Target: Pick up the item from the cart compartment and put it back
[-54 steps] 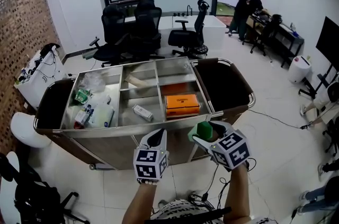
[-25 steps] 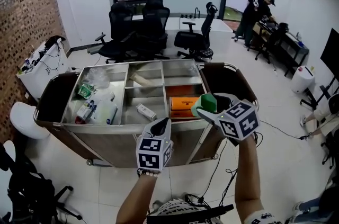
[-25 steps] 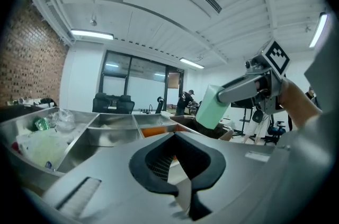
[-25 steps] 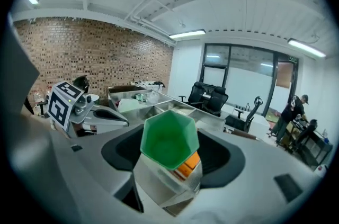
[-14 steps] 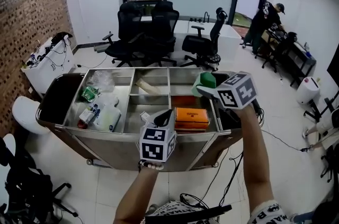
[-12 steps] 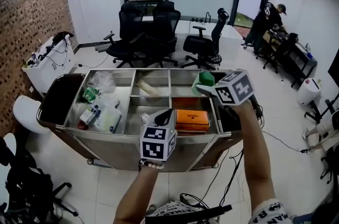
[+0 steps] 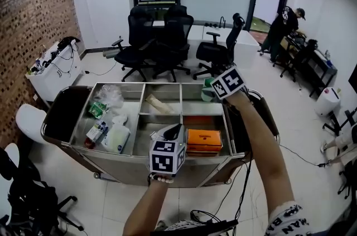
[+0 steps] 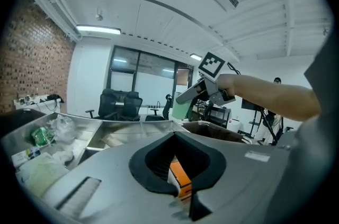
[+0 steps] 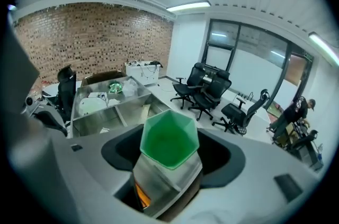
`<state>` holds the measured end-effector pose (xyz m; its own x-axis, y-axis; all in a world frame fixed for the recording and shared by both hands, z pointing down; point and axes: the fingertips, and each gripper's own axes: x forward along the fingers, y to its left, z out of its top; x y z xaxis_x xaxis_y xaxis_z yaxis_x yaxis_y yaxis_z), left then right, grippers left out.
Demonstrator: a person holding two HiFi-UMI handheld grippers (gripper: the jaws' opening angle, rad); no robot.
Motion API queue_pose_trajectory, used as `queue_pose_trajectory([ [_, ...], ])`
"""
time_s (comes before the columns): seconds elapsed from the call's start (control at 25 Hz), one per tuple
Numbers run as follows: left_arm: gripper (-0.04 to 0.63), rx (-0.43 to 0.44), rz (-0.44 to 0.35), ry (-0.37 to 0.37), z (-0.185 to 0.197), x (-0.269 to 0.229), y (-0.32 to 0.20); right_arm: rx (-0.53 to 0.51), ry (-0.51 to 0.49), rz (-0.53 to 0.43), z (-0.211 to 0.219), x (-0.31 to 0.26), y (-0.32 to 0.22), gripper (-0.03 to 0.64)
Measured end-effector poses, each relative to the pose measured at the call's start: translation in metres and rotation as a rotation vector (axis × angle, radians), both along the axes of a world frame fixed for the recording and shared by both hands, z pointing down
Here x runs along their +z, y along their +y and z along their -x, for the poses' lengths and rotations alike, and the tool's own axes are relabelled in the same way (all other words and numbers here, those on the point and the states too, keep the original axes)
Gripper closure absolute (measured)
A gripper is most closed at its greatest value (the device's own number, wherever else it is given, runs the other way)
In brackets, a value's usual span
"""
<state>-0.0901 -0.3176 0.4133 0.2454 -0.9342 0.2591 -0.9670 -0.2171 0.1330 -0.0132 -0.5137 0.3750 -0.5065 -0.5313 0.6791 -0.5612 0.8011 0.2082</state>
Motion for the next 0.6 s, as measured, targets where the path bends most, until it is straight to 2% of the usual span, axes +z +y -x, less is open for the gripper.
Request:
queue_pose_trajectory([
  [0.16, 0.594, -0.006, 0.035, 0.017, 0.002, 0.020, -0.002, 0.032, 0.073, 0.040, 0.004, 0.027, -0.035, 0.296],
  [0.44, 0.594, -0.027, 0.094, 0.020, 0.002, 0.045, -0.027, 0.084, 0.087, 0.126, 0.019, 0.082, -0.066, 0.296],
  [0.6, 0.594, -0.034, 0.093, 0.034, 0.002, 0.046, -0.030, 0.116, 0.104, 0.169, 0.022, 0.115, -0.080, 0.295],
])
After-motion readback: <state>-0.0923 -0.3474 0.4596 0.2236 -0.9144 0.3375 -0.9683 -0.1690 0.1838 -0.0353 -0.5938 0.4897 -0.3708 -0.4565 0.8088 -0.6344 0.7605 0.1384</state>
